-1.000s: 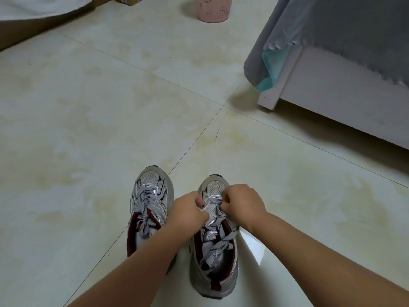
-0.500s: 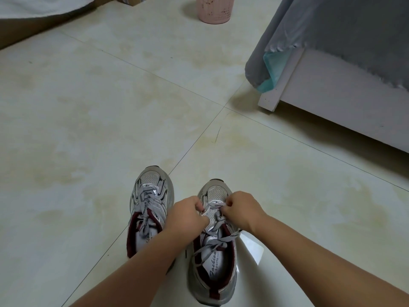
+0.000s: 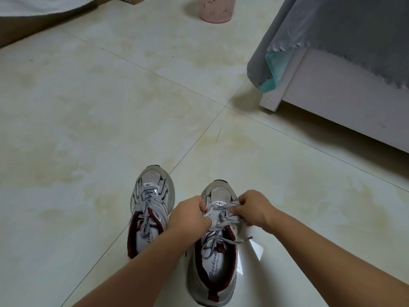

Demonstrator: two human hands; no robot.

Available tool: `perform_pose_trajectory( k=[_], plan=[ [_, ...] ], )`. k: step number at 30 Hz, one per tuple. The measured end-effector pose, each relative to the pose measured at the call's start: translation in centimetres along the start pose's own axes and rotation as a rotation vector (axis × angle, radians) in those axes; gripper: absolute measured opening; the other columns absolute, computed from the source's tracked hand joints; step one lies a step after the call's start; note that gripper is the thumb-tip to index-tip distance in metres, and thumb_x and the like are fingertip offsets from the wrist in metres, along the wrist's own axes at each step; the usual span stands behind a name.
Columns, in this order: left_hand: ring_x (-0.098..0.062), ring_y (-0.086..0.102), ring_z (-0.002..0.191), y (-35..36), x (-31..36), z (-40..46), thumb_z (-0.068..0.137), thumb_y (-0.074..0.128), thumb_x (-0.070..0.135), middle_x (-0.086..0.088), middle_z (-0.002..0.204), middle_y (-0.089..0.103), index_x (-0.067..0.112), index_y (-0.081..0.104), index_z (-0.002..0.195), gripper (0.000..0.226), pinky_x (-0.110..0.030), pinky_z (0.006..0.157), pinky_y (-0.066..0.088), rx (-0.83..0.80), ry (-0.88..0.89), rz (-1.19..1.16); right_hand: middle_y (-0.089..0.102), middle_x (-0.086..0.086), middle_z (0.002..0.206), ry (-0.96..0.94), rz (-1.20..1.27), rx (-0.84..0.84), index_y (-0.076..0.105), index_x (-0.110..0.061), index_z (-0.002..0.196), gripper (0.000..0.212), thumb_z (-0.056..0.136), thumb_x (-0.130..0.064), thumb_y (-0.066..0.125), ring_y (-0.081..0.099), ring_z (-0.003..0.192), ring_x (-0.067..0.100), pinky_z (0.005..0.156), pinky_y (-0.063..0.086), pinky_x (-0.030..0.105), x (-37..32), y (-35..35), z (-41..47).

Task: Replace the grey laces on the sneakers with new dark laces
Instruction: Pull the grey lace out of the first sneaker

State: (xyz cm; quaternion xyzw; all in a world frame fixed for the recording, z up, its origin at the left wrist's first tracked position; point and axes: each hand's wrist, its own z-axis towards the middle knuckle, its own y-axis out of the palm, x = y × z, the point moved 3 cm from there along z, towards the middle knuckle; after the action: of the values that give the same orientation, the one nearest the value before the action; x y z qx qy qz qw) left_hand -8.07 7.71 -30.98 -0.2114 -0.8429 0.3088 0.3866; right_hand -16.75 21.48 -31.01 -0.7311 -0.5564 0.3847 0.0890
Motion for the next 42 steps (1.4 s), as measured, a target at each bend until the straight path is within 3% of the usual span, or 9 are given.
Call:
perform_pose_trajectory(
  k=[4,7,12,19,23,26,33,39,42],
  plan=[
    [-0.016,0.051,0.072,0.0,0.3,0.1,0.077,0.058,0.016,0.008,0.073,0.050,0.026,0.051,0.086,0.015,-0.024,0.059,0.037,-0.011,0.021,0.015,0.062,0.012,0.091,0.015,-0.255,0.304,0.063,-0.003,0.089,0.018,0.087,-0.014,0.049,0.052,0.078,0.028,0.063,0.037,0.026,0.6,-1.7,0.4],
    [-0.015,0.049,0.070,0.0,0.4,0.1,0.077,0.058,0.016,0.009,0.069,0.048,0.026,0.052,0.086,0.014,-0.024,0.060,0.037,0.002,0.013,0.009,0.058,0.009,0.073,0.092,0.090,0.095,0.058,-0.005,0.076,0.024,0.085,-0.028,0.057,0.053,0.067,0.025,0.056,0.046,0.031,0.8,-0.6,0.3],
    [-0.015,0.049,0.071,0.1,0.4,0.1,0.078,0.058,0.015,0.009,0.071,0.047,0.025,0.051,0.086,0.015,-0.024,0.058,0.037,0.004,0.007,-0.001,0.055,0.006,0.068,0.107,0.311,-0.159,0.062,-0.003,0.093,0.022,0.084,-0.021,0.069,0.050,0.053,0.014,0.049,0.044,0.021,1.1,0.8,-0.1],
    [-0.012,0.046,0.065,0.1,0.2,0.1,0.079,0.058,0.017,0.010,0.070,0.047,0.026,0.052,0.087,0.014,-0.022,0.053,0.034,0.005,0.005,-0.006,0.048,0.003,0.063,0.027,-0.023,0.286,0.045,-0.011,0.058,0.028,0.085,-0.013,0.052,0.046,0.068,0.025,0.049,0.029,0.025,1.4,-1.4,0.7],
    [-0.011,0.045,0.064,0.0,0.3,0.1,0.078,0.058,0.017,0.009,0.070,0.047,0.025,0.052,0.087,0.013,-0.022,0.052,0.034,0.015,-0.001,-0.009,0.061,0.013,0.081,0.098,0.169,-0.004,0.060,-0.003,0.082,0.029,0.082,-0.032,0.065,0.054,0.072,0.025,0.056,0.041,0.026,0.9,0.3,0.5],
    [-0.013,0.047,0.064,0.0,0.2,0.0,0.077,0.059,0.018,0.009,0.070,0.049,0.024,0.053,0.087,0.013,-0.024,0.055,0.036,0.012,-0.010,-0.023,0.055,0.009,0.068,0.081,0.293,-0.074,0.055,-0.007,0.067,0.025,0.079,-0.021,0.073,0.049,0.060,0.021,0.053,0.040,0.025,1.0,0.8,0.4],
    [-0.009,0.044,0.061,-0.2,0.2,0.0,0.078,0.058,0.015,0.010,0.070,0.046,0.024,0.052,0.087,0.014,-0.022,0.051,0.034,0.005,0.014,-0.003,0.048,0.004,0.058,0.053,0.134,0.427,0.051,-0.011,0.058,0.032,0.089,-0.019,0.056,0.048,0.066,0.026,0.050,0.033,0.026,2.5,-2.4,0.5],
    [-0.012,0.045,0.064,-0.1,0.3,0.0,0.077,0.058,0.016,0.009,0.070,0.047,0.024,0.052,0.086,0.013,-0.023,0.054,0.034,0.013,0.000,-0.013,0.053,0.005,0.060,0.104,0.385,-0.082,0.053,-0.010,0.064,0.028,0.083,-0.023,0.069,0.049,0.050,0.015,0.050,0.042,0.024,1.4,0.7,-0.7],
    [-0.011,0.043,0.060,-0.1,0.2,-0.1,0.077,0.058,0.016,0.007,0.067,0.047,0.022,0.052,0.086,0.012,-0.023,0.050,0.031,0.013,-0.006,-0.018,0.047,0.004,0.056,0.061,0.371,-0.030,0.046,-0.012,0.057,0.034,0.080,-0.012,0.071,0.043,0.048,0.013,0.049,0.038,0.023,1.4,0.7,-0.1]
  ],
)
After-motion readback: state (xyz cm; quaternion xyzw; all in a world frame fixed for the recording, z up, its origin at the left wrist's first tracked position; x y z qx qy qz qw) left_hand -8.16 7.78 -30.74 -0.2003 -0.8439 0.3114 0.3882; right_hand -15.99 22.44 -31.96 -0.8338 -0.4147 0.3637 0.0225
